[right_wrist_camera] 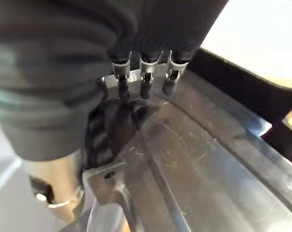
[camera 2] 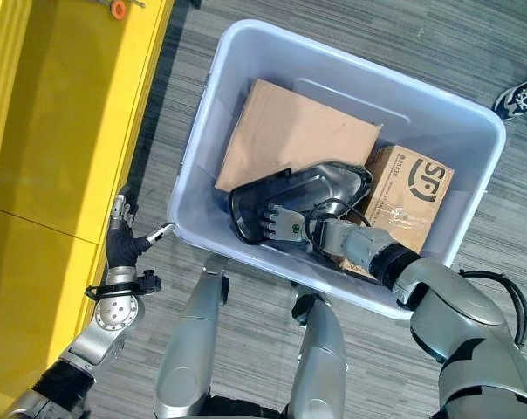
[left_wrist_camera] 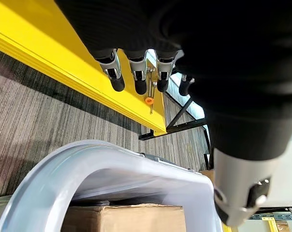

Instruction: Move parts from the plastic box to the shelf.

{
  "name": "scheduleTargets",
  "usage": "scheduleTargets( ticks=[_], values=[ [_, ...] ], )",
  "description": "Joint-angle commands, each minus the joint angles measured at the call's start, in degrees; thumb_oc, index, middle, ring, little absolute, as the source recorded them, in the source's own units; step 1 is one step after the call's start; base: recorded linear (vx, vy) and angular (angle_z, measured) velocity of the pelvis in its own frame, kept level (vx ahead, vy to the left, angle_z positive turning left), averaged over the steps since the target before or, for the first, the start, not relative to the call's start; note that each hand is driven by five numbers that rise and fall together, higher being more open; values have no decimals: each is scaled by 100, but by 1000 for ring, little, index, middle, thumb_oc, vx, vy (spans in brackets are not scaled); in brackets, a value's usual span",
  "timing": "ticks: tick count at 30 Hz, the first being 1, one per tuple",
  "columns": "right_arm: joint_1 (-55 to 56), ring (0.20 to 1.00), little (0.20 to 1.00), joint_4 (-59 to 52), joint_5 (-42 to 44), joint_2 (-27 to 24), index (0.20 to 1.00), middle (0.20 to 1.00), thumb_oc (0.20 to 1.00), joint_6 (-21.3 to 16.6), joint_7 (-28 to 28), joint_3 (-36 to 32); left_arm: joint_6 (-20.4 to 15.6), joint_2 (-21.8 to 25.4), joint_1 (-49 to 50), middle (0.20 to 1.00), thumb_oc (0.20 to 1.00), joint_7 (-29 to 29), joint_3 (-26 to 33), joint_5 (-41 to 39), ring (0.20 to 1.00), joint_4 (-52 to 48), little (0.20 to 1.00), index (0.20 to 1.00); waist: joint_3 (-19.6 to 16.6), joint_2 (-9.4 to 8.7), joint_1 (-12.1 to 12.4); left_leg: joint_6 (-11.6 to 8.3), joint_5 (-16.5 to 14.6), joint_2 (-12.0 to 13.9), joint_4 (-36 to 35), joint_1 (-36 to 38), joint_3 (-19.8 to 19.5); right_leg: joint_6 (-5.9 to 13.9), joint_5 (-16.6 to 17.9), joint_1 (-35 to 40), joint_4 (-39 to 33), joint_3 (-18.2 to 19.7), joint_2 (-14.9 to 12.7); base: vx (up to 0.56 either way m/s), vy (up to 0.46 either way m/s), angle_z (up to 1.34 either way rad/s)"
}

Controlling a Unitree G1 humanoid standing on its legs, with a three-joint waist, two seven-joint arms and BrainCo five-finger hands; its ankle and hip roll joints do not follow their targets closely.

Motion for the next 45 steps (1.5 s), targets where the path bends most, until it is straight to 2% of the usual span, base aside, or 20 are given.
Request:
scheduleTargets(
  ticks=[1,5,10,11,18,23,28,31,33,35,39,40,41,42,43,44,45],
  values=[
    [-178,1000,1000,-192,-349,-381,1000,1000,1000,-81,-150,92,-191,6,317,1000,1000,-77,85,83,1000,-517,1000,1000,-32,147,143,180,239,-252,-148,-128,452,317,-149,318,225,60,148,0,0,0],
    [-364,1000,1000,-304,-702,-311,1000,1000,1000,-44,-357,90,-193,-42,301,1000,1000,-89,38,77,1000,-516,1000,1000,-32,166,174,181,238,-273,-154,-80,444,302,-163,387,195,50,154,0,0,0],
    [-680,1000,1000,-587,-827,-178,1000,1000,1000,133,-244,102,-199,-96,288,1000,1000,-162,15,63,1000,-527,1000,1000,-32,211,231,193,266,-323,-201,-32,428,293,-175,461,162,34,176,0,0,0],
    [-824,1000,1000,-698,-831,-91,1000,1000,1000,241,-125,71,-146,-113,283,1000,1000,-202,-11,79,1000,-557,1000,1000,-32,228,263,193,274,-344,-216,-3,403,291,-184,504,157,29,178,0,0,0],
    [-1140,1000,1000,-1374,-1107,-37,1000,1000,1000,193,378,86,-163,-126,324,1000,1000,-313,-64,42,1000,-506,1000,1000,-32,176,296,197,252,-359,-246,188,388,271,-207,751,64,40,242,0,-1,0],
    [-1508,1000,1000,-1846,-905,-260,1000,1000,1000,167,1087,142,-119,-37,338,1000,1000,-393,-3,-1,1000,-491,1000,1000,-32,24,309,189,210,-308,-241,428,395,251,-214,1081,-66,51,337,10,-35,0],
    [-1651,1000,1000,-1822,-660,-418,1000,1000,1000,201,1257,192,-71,21,356,1000,1000,-411,29,5,1000,-520,1000,1000,-32,-48,328,192,193,-286,-240,504,380,238,-229,1185,-86,53,381,7,-43,-2],
    [-1680,1000,1000,-1577,-760,-561,1000,1000,1000,342,1266,204,-80,81,379,1000,1000,-460,81,26,1000,-505,1000,1000,-32,-107,336,193,180,-250,-259,547,389,223,-238,1262,-127,30,424,-12,-68,-6],
    [-1658,1000,1000,-1547,-519,-766,1000,1000,1000,758,1378,172,-103,139,423,1000,1000,-522,138,28,1000,-531,1000,1000,-32,-152,317,190,174,-236,-281,582,404,226,-224,1314,-182,21,447,-20,-67,-2],
    [-1671,1000,1000,-1543,-128,-856,1000,1000,1000,1029,1387,124,-116,179,463,1000,1000,-534,159,13,1000,-574,1000,1000,-32,-163,308,191,167,-236,-281,600,401,222,-226,1338,-194,30,456,-13,-31,0],
    [-1698,1000,1000,-1639,1771,-1194,1000,1000,1000,2029,935,199,-293,234,588,1000,1000,-521,180,228,1000,-584,1000,1000,-32,-207,250,192,130,-212,-323,727,442,236,-215,1434,-259,44,471,-10,-34,-1],
    [-1636,1000,1000,-1819,3242,-1424,1000,1000,1000,2491,132,208,-369,286,594,1000,1000,-405,198,501,1000,-613,1000,1000,-32,-228,169,194,116,-181,-353,813,495,246,-201,1490,-314,75,469,-18,-31,-4],
    [-1589,1000,1000,-1860,3690,-1494,1000,1000,1000,2575,-121,187,-407,289,587,1000,1000,-333,183,630,1000,-601,1000,1000,-32,-221,131,191,106,-166,-365,863,523,249,-199,1520,-334,101,467,-18,-11,-6],
    [-1461,1000,1000,-1917,4495,-1582,1000,1000,1000,2635,-629,82,-442,320,572,1000,1000,-247,177,772,1000,-643,1000,1000,-32,-210,79,193,97,-150,-382,928,548,251,-196,1561,-362,134,463,-18,17,-10],
    [-1057,1000,1000,-2004,5467,-1617,1000,1000,1000,2502,-1280,-344,-457,375,534,1000,1000,-104,185,983,1000,-763,1000,1000,-32,-159,-41,192,85,-131,-408,1018,595,252,-196,1609,-410,189,446,-31,31,-14],
    [-749,1000,1000,-2084,5776,-1586,1000,1000,1000,2415,-1587,-650,-445,399,510,1000,1000,-33,181,1131,1000,-838,1000,1000,-32,-124,-100,190,81,-126,-426,1066,620,255,-193,1626,-433,226,436,-60,73,-28],
    [-166,1000,1000,-2229,6232,-1476,1000,1000,1000,2196,-1936,-1247,-368,415,446,1000,1000,123,199,1390,1000,-1028,1000,1000,-32,-37,-202,188,106,-113,-476,1144,656,250,-164,1640,-489,284,415,-46,86,-35]
  ],
)
